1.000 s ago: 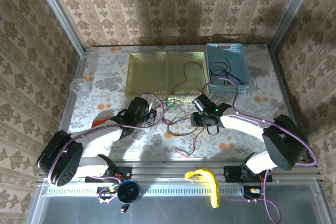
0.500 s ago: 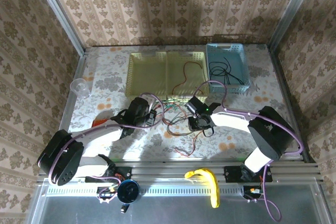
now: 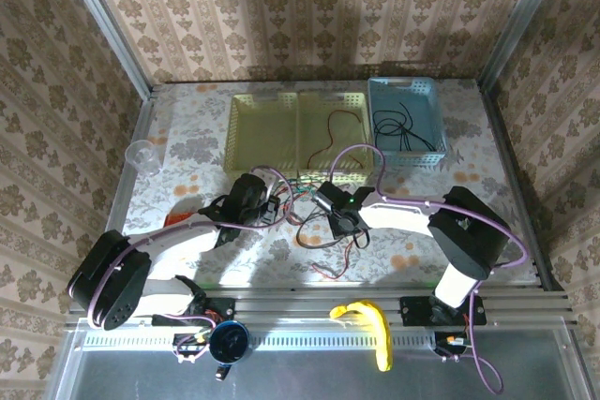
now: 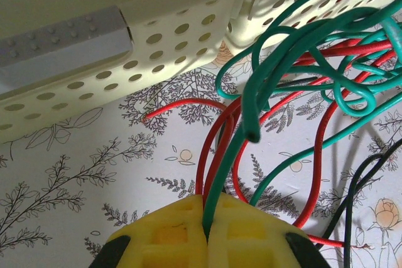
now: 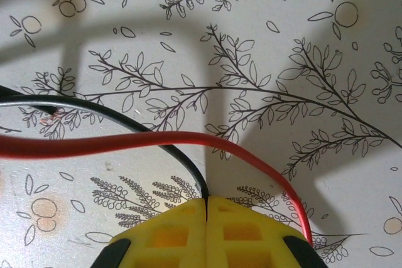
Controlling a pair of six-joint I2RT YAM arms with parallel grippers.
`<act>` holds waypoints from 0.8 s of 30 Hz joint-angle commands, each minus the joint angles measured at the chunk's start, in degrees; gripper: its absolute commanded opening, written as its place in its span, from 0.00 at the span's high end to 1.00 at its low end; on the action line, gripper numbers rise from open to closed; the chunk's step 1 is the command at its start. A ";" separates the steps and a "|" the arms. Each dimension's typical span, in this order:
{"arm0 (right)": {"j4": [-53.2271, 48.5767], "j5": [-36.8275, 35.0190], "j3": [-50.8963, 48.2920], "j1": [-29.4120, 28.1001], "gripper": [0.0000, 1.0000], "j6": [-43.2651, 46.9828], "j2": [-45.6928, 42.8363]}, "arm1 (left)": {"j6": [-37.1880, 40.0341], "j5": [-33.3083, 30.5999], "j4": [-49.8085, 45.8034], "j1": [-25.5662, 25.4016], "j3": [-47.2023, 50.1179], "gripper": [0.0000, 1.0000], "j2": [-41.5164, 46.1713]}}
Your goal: Untangle the cables
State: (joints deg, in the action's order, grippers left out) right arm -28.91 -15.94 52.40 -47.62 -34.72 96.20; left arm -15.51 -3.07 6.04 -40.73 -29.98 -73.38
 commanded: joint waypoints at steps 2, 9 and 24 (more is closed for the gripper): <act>1.95 -2.87 -3.93 0.28 1.00 -0.43 -5.90 | -1.63 -0.25 1.35 0.29 -0.26 1.00 -0.96; 0.90 -8.86 -3.40 3.62 1.00 1.36 -23.74 | -1.54 0.06 1.88 0.12 -0.61 1.00 -2.74; -2.10 -17.63 10.79 27.29 1.00 8.40 -36.38 | -1.46 0.92 3.36 -0.83 -0.31 1.00 -5.51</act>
State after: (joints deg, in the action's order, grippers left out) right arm -30.41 -28.45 60.29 -21.71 -28.71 57.95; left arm -15.92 -2.81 8.12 -41.08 -29.98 -78.11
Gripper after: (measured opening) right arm 0.067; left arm 0.062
